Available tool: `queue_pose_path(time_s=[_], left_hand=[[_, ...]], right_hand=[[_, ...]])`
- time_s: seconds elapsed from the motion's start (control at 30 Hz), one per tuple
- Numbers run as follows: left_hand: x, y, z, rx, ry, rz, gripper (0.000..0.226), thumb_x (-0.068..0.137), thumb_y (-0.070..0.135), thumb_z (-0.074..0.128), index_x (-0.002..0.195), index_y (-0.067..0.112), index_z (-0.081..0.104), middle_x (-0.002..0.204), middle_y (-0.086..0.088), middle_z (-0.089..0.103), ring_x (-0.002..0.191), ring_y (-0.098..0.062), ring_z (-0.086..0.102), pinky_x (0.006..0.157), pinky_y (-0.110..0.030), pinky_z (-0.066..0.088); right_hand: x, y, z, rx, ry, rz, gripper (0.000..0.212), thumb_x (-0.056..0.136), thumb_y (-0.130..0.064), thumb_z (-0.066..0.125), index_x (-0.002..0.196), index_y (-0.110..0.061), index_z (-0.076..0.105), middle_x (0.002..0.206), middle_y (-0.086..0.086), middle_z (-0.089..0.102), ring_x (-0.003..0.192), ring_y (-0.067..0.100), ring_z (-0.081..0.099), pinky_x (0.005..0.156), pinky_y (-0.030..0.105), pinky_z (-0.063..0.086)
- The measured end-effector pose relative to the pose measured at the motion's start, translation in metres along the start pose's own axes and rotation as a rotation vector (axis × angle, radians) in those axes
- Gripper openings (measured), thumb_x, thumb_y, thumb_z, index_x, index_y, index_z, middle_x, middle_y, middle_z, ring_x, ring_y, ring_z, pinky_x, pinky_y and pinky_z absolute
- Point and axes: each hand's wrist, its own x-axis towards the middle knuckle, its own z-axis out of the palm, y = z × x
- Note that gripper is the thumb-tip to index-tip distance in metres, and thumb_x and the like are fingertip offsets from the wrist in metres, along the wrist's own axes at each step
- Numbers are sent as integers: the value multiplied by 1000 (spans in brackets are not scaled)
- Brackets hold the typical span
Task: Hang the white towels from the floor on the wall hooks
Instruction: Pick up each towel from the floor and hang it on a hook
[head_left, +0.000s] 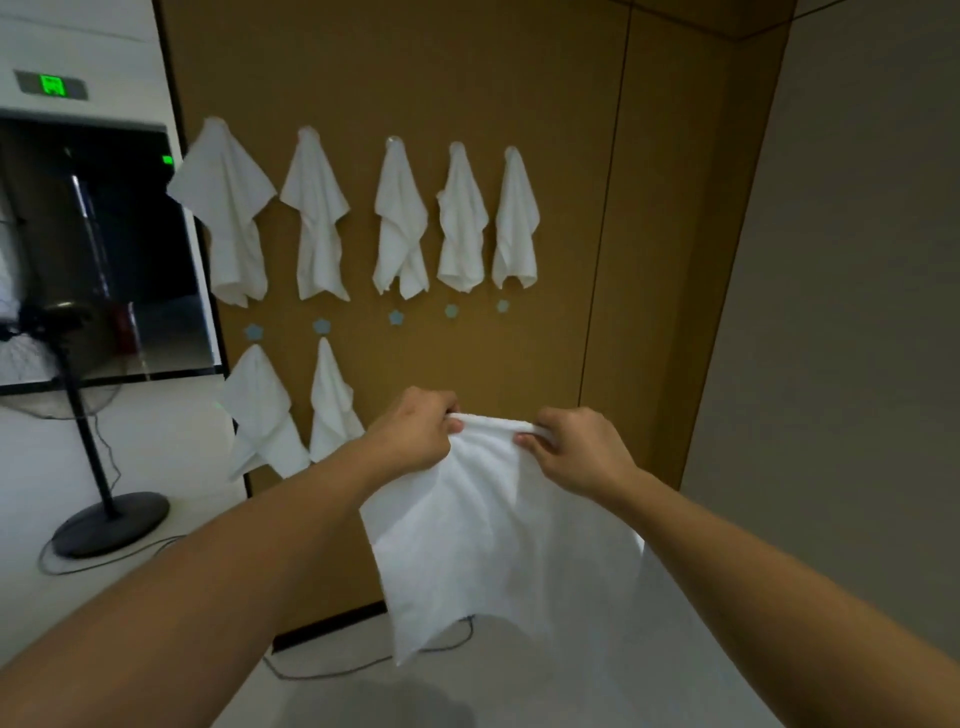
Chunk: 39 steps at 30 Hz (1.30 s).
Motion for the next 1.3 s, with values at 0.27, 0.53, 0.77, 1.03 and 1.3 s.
queue_pose_path(time_s=[0.27, 0.53, 0.77, 1.03, 1.3], left_hand=[[117, -90, 27, -71, 204, -180, 16, 94, 30, 58, 80, 28, 51, 79, 4, 56, 80, -18, 55, 68, -28, 39], [246, -156, 35, -179, 331, -206, 24, 80, 13, 74, 74, 28, 57, 73, 15, 60, 73, 10, 56, 61, -4, 37], [329, -223, 65, -150, 259, -203, 25, 88, 8, 67, 83, 30, 78, 95, 18, 72, 87, 13, 60, 80, 5, 34], [434, -334, 114, 263, 164, -56, 48, 90, -4, 50, 130, 20, 61, 132, -8, 59, 122, -26, 55, 108, -31, 39], [544, -420, 141, 332, 64, -122, 48, 103, 18, 32, 151, 19, 29, 147, -11, 41, 127, -27, 47, 108, -34, 35]], right_hand=[[155, 35, 85, 254, 62, -190, 20, 88, -45, 58, 96, -26, 57, 79, -7, 62, 70, 13, 57, 61, 30, 49], [312, 81, 164, 420, 106, -522, 12, 89, -18, 60, 95, -13, 69, 86, 0, 69, 76, 19, 64, 68, 41, 54], [407, 109, 242, 280, 166, -577, 17, 86, -24, 73, 101, -21, 78, 73, 3, 65, 60, 21, 62, 56, 27, 52], [526, 113, 343, -5, 214, -599, 24, 87, -31, 73, 109, -21, 76, 67, 10, 60, 46, 25, 57, 42, 29, 49], [654, 116, 428, -200, 262, -575, 25, 78, -23, 79, 102, -18, 78, 75, 13, 69, 47, 25, 59, 43, 26, 50]])
